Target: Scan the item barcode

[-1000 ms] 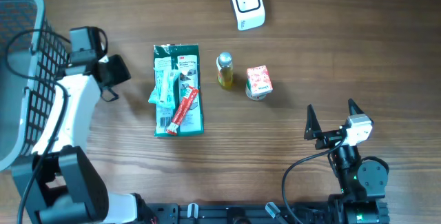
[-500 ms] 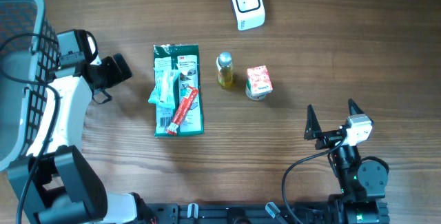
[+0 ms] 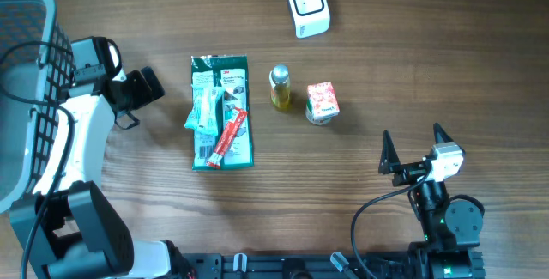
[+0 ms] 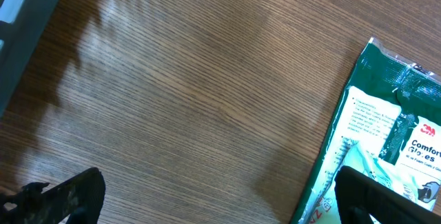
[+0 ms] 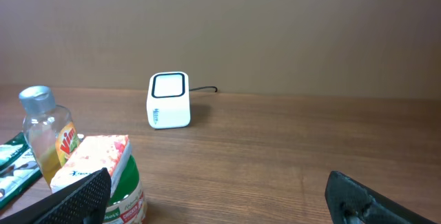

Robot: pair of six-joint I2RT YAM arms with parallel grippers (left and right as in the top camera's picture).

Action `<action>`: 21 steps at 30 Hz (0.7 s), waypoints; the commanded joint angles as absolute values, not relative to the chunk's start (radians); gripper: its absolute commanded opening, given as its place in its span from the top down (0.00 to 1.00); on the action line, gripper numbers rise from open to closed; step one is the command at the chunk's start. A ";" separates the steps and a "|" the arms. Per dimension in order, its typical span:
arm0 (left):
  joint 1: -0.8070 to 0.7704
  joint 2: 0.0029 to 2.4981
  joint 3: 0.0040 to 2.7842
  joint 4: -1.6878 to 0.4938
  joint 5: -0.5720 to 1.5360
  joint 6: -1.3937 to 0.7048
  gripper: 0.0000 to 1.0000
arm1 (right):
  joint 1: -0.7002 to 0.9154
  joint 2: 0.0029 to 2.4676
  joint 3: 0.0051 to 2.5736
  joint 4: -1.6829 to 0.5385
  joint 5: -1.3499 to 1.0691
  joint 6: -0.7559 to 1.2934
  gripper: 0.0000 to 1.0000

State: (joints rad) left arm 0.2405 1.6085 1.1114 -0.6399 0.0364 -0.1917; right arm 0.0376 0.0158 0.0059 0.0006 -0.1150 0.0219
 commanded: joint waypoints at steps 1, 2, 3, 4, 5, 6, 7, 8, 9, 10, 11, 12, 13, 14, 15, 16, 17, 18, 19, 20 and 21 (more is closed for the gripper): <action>0.244 1.617 1.108 -0.643 0.052 -0.179 0.00 | 0.036 0.014 0.005 0.006 -0.114 0.028 0.00; 0.244 1.617 1.108 -0.643 0.052 -0.179 0.00 | 0.036 0.014 0.005 0.006 -0.113 0.028 0.00; 0.244 1.617 1.108 -0.643 0.052 -0.179 0.00 | 0.036 0.014 0.005 0.006 -0.113 0.028 0.00; 0.244 1.617 1.108 -0.643 0.052 -0.179 0.00 | 0.036 0.014 0.005 0.006 -0.114 0.028 0.00; 0.244 1.617 1.108 -0.643 0.052 -0.179 0.00 | 0.036 0.014 0.005 0.007 -0.114 0.028 0.00; 0.244 1.617 1.108 -0.643 0.052 -0.179 0.00 | 0.036 0.014 0.005 0.007 -0.114 0.029 0.00; 0.244 1.617 1.108 -0.643 0.052 -0.179 0.00 | 0.036 0.014 0.005 0.006 -0.114 0.029 0.00; 0.244 1.617 1.108 -0.643 0.052 -0.179 0.00 | 0.036 0.014 0.005 0.006 -0.114 0.029 0.00; 0.244 1.617 1.108 -0.643 0.052 -0.179 0.00 | 0.036 0.014 0.005 0.006 -0.114 0.029 0.00; 0.244 1.617 1.108 -0.643 0.052 -0.179 0.00 | 0.036 0.014 0.005 0.007 -0.118 0.030 0.00; 0.244 1.617 1.108 -0.643 0.052 -0.179 0.00 | 0.036 0.014 0.005 0.007 -0.130 0.073 0.00; 0.244 1.617 1.108 -0.643 0.052 -0.179 0.00 | 0.036 0.014 0.005 0.007 -0.129 0.133 0.00; 0.244 1.617 1.108 -0.643 0.052 -0.179 0.00 | 0.036 0.014 0.005 0.007 -0.129 0.173 0.00; 0.244 1.617 1.108 -0.643 0.052 -0.179 0.00 | 0.036 0.014 0.005 0.007 -0.129 0.214 0.00; 0.244 1.617 1.108 -0.643 0.052 -0.179 0.00 | 0.036 0.014 0.005 0.007 -0.129 0.230 0.00; 0.244 1.617 1.108 -0.643 0.052 -0.179 0.00 | 0.036 0.014 0.005 0.007 -0.130 0.251 0.00; 0.244 1.617 1.108 -0.643 0.052 -0.179 0.00 | 0.036 0.014 0.006 0.007 -0.138 0.316 0.00; 0.244 1.617 1.108 -0.643 0.052 -0.179 0.00 | 0.036 0.014 0.009 0.006 -0.159 0.358 0.00; 0.244 1.617 1.108 -0.643 0.052 -0.179 0.00 | 0.036 0.014 0.020 -0.002 -0.189 0.376 0.00; 0.244 1.617 1.108 -0.643 0.052 -0.179 0.00 | 0.036 0.014 0.039 -0.010 -0.214 0.377 0.00; 0.244 1.617 1.108 -0.643 0.052 -0.179 0.00 | 0.036 0.014 0.079 -0.039 -0.220 0.378 0.00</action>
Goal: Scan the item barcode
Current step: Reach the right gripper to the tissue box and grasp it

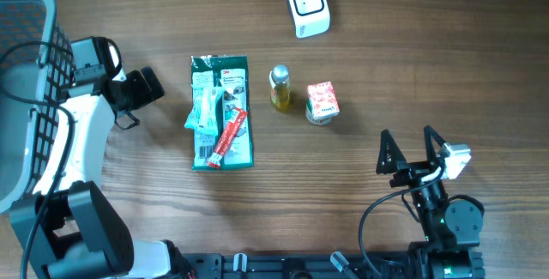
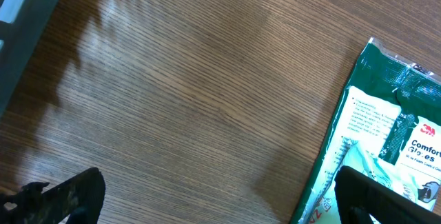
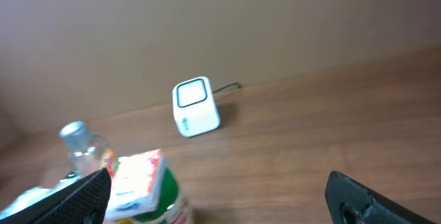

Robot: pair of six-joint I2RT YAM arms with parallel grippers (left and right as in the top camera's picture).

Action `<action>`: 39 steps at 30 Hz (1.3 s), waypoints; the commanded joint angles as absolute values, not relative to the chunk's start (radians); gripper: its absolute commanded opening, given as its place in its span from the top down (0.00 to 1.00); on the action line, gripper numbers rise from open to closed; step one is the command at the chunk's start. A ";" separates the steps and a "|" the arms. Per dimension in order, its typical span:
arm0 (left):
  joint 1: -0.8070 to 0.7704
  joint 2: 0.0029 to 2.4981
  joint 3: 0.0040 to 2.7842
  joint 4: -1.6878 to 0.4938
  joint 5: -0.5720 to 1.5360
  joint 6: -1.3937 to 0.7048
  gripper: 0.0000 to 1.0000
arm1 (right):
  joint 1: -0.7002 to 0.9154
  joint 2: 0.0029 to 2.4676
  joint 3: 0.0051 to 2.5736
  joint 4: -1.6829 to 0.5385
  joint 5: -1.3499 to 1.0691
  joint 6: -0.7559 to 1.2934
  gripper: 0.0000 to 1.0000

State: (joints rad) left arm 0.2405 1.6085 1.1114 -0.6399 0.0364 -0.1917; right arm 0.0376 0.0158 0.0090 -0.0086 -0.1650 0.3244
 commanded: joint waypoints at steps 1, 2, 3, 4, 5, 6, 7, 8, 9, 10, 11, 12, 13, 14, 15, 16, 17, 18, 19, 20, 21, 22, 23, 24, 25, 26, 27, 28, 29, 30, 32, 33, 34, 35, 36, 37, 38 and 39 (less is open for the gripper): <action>0.244 1.617 1.108 -0.643 0.052 -0.179 0.00 | 0.035 0.014 0.146 -0.102 -0.212 0.373 0.00; 0.244 1.617 1.108 -0.643 0.052 -0.179 0.00 | 0.035 0.019 0.195 -0.149 -0.199 0.367 0.00; 0.244 1.617 1.108 -0.643 0.052 -0.179 0.00 | 0.035 0.035 0.268 -0.209 -0.173 0.354 0.00; 0.244 1.617 1.108 -0.643 0.052 -0.179 0.00 | 0.035 0.054 0.325 -0.246 -0.170 0.331 0.00; 0.244 1.617 1.108 -0.643 0.052 -0.179 0.00 | 0.035 0.086 0.396 -0.289 -0.169 0.311 0.00; 0.244 1.617 1.108 -0.643 0.052 -0.179 0.00 | 0.035 0.180 0.533 -0.367 -0.170 0.307 0.00; 0.244 1.617 1.108 -0.643 0.052 -0.179 0.00 | 0.035 0.221 0.582 -0.401 -0.174 0.306 0.00; 0.244 1.617 1.108 -0.643 0.052 -0.179 0.00 | 0.035 0.292 0.656 -0.456 -0.187 0.300 0.00; 0.244 1.617 1.108 -0.643 0.052 -0.179 0.00 | 0.035 0.363 0.726 -0.511 -0.207 0.285 0.00; 0.244 1.617 1.108 -0.643 0.052 -0.179 0.00 | 0.035 0.418 0.778 -0.559 -0.219 0.284 0.00; 0.244 1.617 1.108 -0.643 0.052 -0.179 0.00 | 0.035 0.521 0.872 -0.651 -0.245 0.284 0.00; 0.244 1.617 1.108 -0.643 0.052 -0.179 0.00 | 0.035 0.609 0.945 -0.722 -0.256 0.288 0.00; 0.244 1.617 1.108 -0.643 0.052 -0.179 0.00 | 0.035 0.685 0.999 -0.759 -0.263 0.291 0.00; 0.244 1.617 1.108 -0.643 0.052 -0.179 0.00 | 0.035 0.743 1.022 -0.757 -0.264 0.291 0.00; 0.244 1.617 1.108 -0.643 0.052 -0.179 0.00 | 0.035 0.790 1.025 -0.748 -0.265 0.292 0.00; 0.244 1.617 1.108 -0.643 0.052 -0.179 0.00 | 0.035 0.825 1.025 -0.772 -0.268 0.291 0.00; 0.244 1.617 1.108 -0.643 0.052 -0.179 0.00 | 0.035 0.870 1.024 -0.815 -0.268 0.291 0.00; 0.244 1.617 1.108 -0.643 0.052 -0.179 0.00 | 0.035 0.921 1.024 -0.832 -0.270 0.291 0.00; 0.244 1.617 1.108 -0.643 0.052 -0.179 0.00 | 0.035 0.957 1.024 -0.842 -0.289 0.287 0.00; 0.244 1.617 1.108 -0.643 0.052 -0.179 0.00 | 0.035 0.984 1.024 -0.852 -0.304 0.286 0.00; 0.244 1.617 1.108 -0.643 0.052 -0.179 0.00 | 0.035 1.015 1.024 -0.866 -0.327 0.242 0.01; 0.244 1.617 1.108 -0.643 0.052 -0.179 0.00 | 0.035 1.047 1.024 -0.879 -0.344 0.199 0.01; 0.244 1.617 1.108 -0.643 0.052 -0.179 0.00 | 0.035 1.087 1.024 -0.895 -0.351 0.178 0.00; 0.244 1.617 1.108 -0.643 0.052 -0.179 0.00 | 0.035 1.116 1.024 -0.904 -0.352 0.168 0.01; 0.244 1.617 1.108 -0.643 0.052 -0.179 0.00 | 0.036 1.149 1.023 -0.910 -0.371 0.147 0.05; 0.244 1.617 1.108 -0.643 0.052 -0.179 0.00 | 0.039 1.172 1.023 -0.913 -0.397 0.129 0.10; 0.244 1.617 1.108 -0.643 0.052 -0.179 0.00 | 0.052 1.203 1.023 -0.913 -0.418 0.126 0.16; 0.244 1.617 1.108 -0.643 0.052 -0.179 0.00 | 0.072 1.230 1.023 -0.903 -0.418 0.126 0.21; 0.244 1.617 1.108 -0.643 0.052 -0.179 0.00 | 0.095 1.254 1.023 -0.889 -0.418 0.127 0.22; 0.244 1.617 1.108 -0.643 0.052 -0.179 0.00 | 0.125 1.280 1.023 -0.871 -0.418 0.128 0.22; 0.244 1.617 1.108 -0.643 0.052 -0.179 0.00 | 0.168 1.312 1.023 -0.852 -0.417 0.131 0.22; 0.244 1.617 1.108 -0.643 0.052 -0.179 0.00 | 0.183 1.327 1.023 -0.838 -0.418 0.131 0.21; 0.244 1.617 1.108 -0.643 0.052 -0.179 0.00 | 0.186 1.330 1.023 -0.830 -0.418 0.134 0.21; 0.244 1.617 1.108 -0.643 0.052 -0.179 0.00 | 0.186 1.331 1.023 -0.828 -0.418 0.135 0.20; 0.244 1.617 1.108 -0.643 0.052 -0.179 0.00 | 0.186 1.331 1.023 -0.828 -0.418 0.135 0.20; 0.244 1.617 1.108 -0.643 0.052 -0.179 0.00 | 0.186 1.332 1.023 -0.828 -0.418 0.134 0.20; 0.244 1.617 1.108 -0.643 0.052 -0.179 0.00 | 0.186 1.332 1.023 -0.828 -0.418 0.135 0.19; 0.244 1.617 1.108 -0.643 0.052 -0.179 0.00 | 0.186 1.332 1.023 -0.827 -0.418 0.134 0.17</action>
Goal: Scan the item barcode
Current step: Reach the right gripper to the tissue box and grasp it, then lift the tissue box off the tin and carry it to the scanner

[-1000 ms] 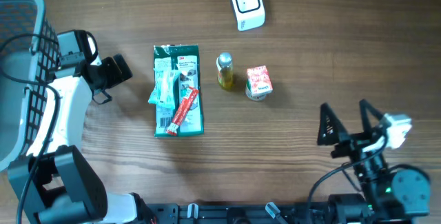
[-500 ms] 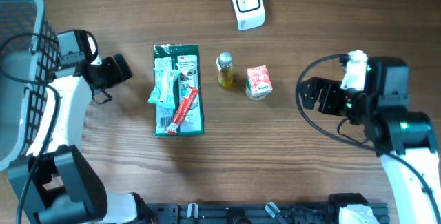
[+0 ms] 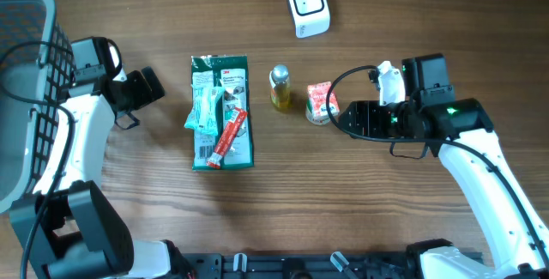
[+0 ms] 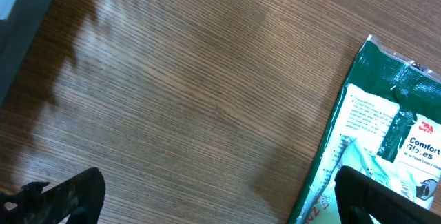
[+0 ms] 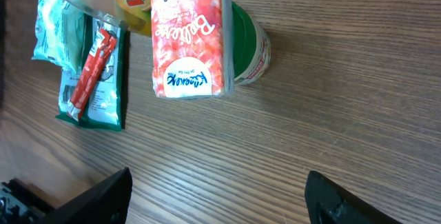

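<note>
The white barcode scanner (image 3: 307, 4) stands at the far middle of the table. A red-and-pink tissue pack (image 3: 322, 99) (image 5: 191, 38) rests on a green-lidded tub (image 5: 249, 41), next to a small yellow bottle (image 3: 280, 87). My right gripper (image 3: 341, 118) (image 5: 220, 200) is open just right of the pack, with nothing between its fingers. My left gripper (image 3: 147, 87) (image 4: 220, 200) hangs open over bare wood, left of the green glove package (image 3: 221, 112) (image 4: 386, 127).
On the glove package lie a red tube (image 3: 230, 136) and a teal packet (image 3: 204, 107). A grey mesh basket (image 3: 26, 99) fills the left edge. The right arm's cable loops near the pack.
My right gripper has gone from the front right edge to just right of the tissue pack, and its camera now looks down on it. The left arm has not moved.
My right gripper sat open at the front right edge, looking level toward the scanner. At 1.3 s ago it had turned slightly there. Now it is open beside the tissue pack. My left gripper stayed open by the glove package throughout.
</note>
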Robot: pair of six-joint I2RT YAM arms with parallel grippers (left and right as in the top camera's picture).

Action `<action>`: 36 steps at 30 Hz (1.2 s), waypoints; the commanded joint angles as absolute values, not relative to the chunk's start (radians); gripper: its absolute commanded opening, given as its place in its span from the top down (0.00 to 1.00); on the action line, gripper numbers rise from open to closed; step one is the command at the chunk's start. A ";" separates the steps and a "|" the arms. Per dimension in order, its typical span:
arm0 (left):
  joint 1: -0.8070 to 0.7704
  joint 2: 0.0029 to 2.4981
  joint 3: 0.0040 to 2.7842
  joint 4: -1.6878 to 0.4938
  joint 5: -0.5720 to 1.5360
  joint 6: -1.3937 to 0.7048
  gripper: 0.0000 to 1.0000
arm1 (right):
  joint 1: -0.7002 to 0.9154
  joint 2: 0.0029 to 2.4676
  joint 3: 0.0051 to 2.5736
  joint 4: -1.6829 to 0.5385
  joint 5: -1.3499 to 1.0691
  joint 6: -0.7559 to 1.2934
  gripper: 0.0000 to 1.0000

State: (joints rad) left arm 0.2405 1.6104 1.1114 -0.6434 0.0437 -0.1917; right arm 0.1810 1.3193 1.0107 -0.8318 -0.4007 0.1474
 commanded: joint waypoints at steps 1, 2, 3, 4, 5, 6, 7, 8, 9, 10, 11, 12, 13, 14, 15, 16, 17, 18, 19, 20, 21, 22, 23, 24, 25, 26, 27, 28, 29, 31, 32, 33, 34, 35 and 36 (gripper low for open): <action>0.244 1.617 1.108 -0.643 0.052 -0.179 0.00 | 0.186 1.332 1.023 -0.826 -0.418 0.134 0.17; 0.244 1.617 1.108 -0.643 0.052 -0.179 0.00 | 0.186 1.332 1.023 -0.826 -0.417 0.134 0.16; 0.244 1.617 1.108 -0.643 0.052 -0.179 0.00 | 0.186 1.332 1.023 -0.826 -0.417 0.134 0.17; 0.244 1.617 1.108 -0.643 0.052 -0.179 0.00 | 0.186 1.332 1.023 -0.823 -0.417 0.134 0.16; 0.244 1.617 1.108 -0.643 0.052 -0.179 0.00 | 0.186 1.332 1.023 -0.820 -0.417 0.134 0.16; 0.244 1.617 1.108 -0.643 0.052 -0.179 0.00 | 0.186 1.332 1.023 -0.819 -0.417 0.133 0.16; 0.244 1.617 1.108 -0.643 0.052 -0.179 0.00 | 0.186 1.332 1.023 -0.820 -0.417 0.134 0.16; 0.244 1.617 1.108 -0.643 0.052 -0.179 0.00 | 0.186 1.332 1.023 -0.820 -0.417 0.134 0.14; 0.244 1.617 1.108 -0.643 0.052 -0.179 0.00 | 0.186 1.332 1.023 -0.818 -0.417 0.132 0.12; 0.244 1.617 1.108 -0.643 0.052 -0.179 0.00 | 0.186 1.332 1.023 -0.815 -0.417 0.132 0.12; 0.244 1.617 1.108 -0.643 0.052 -0.179 0.00 | 0.186 1.332 1.023 -0.812 -0.417 0.130 0.12; 0.244 1.617 1.108 -0.643 0.052 -0.179 0.00 | 0.186 1.332 1.023 -0.806 -0.417 0.130 0.11; 0.244 1.617 1.108 -0.643 0.052 -0.179 0.00 | 0.186 1.332 1.023 -0.797 -0.417 0.130 0.12; 0.244 1.617 1.108 -0.643 0.052 -0.179 0.00 | 0.186 1.332 1.023 -0.781 -0.418 0.130 0.15; 0.244 1.617 1.108 -0.643 0.052 -0.179 0.00 | 0.186 1.332 1.023 -0.770 -0.421 0.130 0.20; 0.244 1.617 1.108 -0.643 0.052 -0.179 0.00 | 0.186 1.332 1.023 -0.756 -0.426 0.130 0.26; 0.244 1.617 1.108 -0.643 0.052 -0.179 0.00 | 0.189 1.332 1.023 -0.746 -0.428 0.129 0.27; 0.244 1.617 1.108 -0.643 0.052 -0.179 0.00 | 0.194 1.334 1.023 -0.736 -0.428 0.111 0.27; 0.244 1.617 1.108 -0.643 0.052 -0.179 0.00 | 0.203 1.348 1.023 -0.702 -0.428 0.081 0.28; 0.244 1.617 1.108 -0.643 0.052 -0.179 0.00 | 0.216 1.373 1.023 -0.666 -0.428 0.081 0.28; 0.244 1.617 1.108 -0.643 0.052 -0.179 0.00 | 0.231 1.418 1.023 -0.611 -0.428 0.081 0.31; 0.244 1.617 1.108 -0.643 0.052 -0.179 0.00 | 0.242 1.454 1.023 -0.572 -0.428 0.081 0.33; 0.244 1.617 1.108 -0.643 0.052 -0.179 0.00 | 0.253 1.494 1.023 -0.535 -0.428 0.079 0.34; 0.244 1.617 1.108 -0.643 0.052 -0.179 0.00 | 0.259 1.539 1.023 -0.493 -0.423 0.078 0.37; 0.244 1.617 1.108 -0.643 0.052 -0.179 0.00 | 0.259 1.559 1.023 -0.476 -0.423 0.078 0.37; 0.244 1.617 1.108 -0.643 0.052 -0.179 0.00 | 0.259 1.589 1.023 -0.447 -0.420 0.078 0.40; 0.244 1.617 1.108 -0.643 0.052 -0.179 0.00 | 0.259 1.601 1.023 -0.432 -0.419 0.069 0.43; 0.244 1.617 1.108 -0.643 0.052 -0.179 0.00 | 0.259 1.602 1.023 -0.427 -0.419 0.051 0.48; 0.244 1.617 1.108 -0.643 0.052 -0.179 0.00 | 0.259 1.602 1.023 -0.426 -0.416 0.052 0.50; 0.244 1.617 1.108 -0.643 0.052 -0.179 0.00 | 0.259 1.603 1.023 -0.426 -0.415 0.052 0.51; 0.244 1.617 1.108 -0.643 0.052 -0.179 0.00 | 0.259 1.608 1.023 -0.426 -0.416 0.052 0.53; 0.244 1.617 1.108 -0.643 0.052 -0.179 0.00 | 0.259 1.614 1.023 -0.427 -0.416 0.053 0.56; 0.244 1.617 1.108 -0.643 0.052 -0.179 0.00 | 0.259 1.622 1.023 -0.431 -0.416 0.053 0.61; 0.244 1.617 1.108 -0.643 0.052 -0.179 0.00 | 0.259 1.627 1.023 -0.432 -0.418 0.056 0.67; 0.244 1.617 1.108 -0.643 0.052 -0.179 0.00 | 0.259 1.627 1.023 -0.432 -0.420 0.056 0.77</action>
State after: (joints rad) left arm 0.2405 1.6104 1.1114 -0.6434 0.0437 -0.1917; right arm 0.2546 1.6051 1.0107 -0.4301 -0.4114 0.0616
